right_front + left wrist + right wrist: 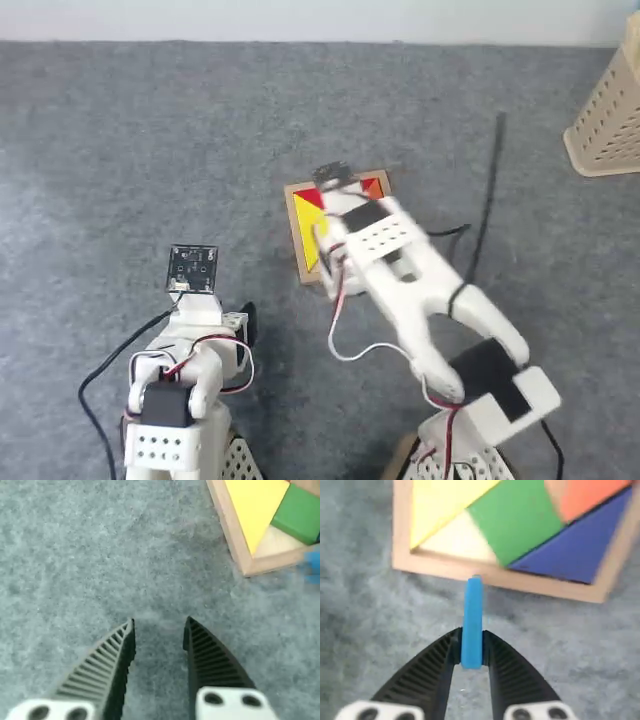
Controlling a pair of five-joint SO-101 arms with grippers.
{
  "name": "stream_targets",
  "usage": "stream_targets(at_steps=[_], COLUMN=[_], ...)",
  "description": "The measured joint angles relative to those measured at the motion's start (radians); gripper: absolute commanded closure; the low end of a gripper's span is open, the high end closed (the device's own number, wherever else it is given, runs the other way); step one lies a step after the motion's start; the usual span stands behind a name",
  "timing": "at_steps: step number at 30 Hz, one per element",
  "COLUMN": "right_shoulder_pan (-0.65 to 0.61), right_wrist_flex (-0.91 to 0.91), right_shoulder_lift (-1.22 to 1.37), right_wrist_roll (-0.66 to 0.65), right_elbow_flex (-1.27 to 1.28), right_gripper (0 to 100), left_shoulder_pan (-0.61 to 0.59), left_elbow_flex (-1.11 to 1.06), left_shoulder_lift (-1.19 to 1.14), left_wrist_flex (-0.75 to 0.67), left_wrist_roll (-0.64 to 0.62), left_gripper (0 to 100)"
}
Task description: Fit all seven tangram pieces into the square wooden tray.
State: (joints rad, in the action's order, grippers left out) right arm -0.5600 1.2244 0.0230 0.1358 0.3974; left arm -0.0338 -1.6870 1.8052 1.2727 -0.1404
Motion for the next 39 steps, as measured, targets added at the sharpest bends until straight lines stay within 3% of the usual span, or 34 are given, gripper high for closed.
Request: stream_targets(at_steps=[8,15,24,29,35,39], right_shoulder_pan=[0.129,0.097,0.011,0.014,0.034,0.101], right_wrist_flex=[0.002,-0.166,-0.342,-0.328,-0.209,-0.164], right_shoulder_lift=[-0.052,0.011,0.135,0.137,0.135,0.089], right_wrist_roll=[0.057,0.285,0.609,0.634,0.634,0.559], right_elbow_flex=[-0.066,-0.078,-0.078,-0.078,-0.121,-0.17], right_gripper=[97.2,96.5,78.3,74.9,84.8,91.3], left_shoulder_pan=[0.0,0.002,0.0,0.002,0.002,0.002], left_elbow_flex=[0.0,0.0,0.0,0.0,0.0,0.0], left_shoulder_lift=[0.0,0.0,0.0,0.0,0.0,0.0], left_wrist_flex=[0.0,0.0,0.0,0.0,0.0,0.0], left_wrist_roll=[0.0,0.0,0.0,0.0,0.0,0.0], left_gripper=[85,85,85,85,85,85])
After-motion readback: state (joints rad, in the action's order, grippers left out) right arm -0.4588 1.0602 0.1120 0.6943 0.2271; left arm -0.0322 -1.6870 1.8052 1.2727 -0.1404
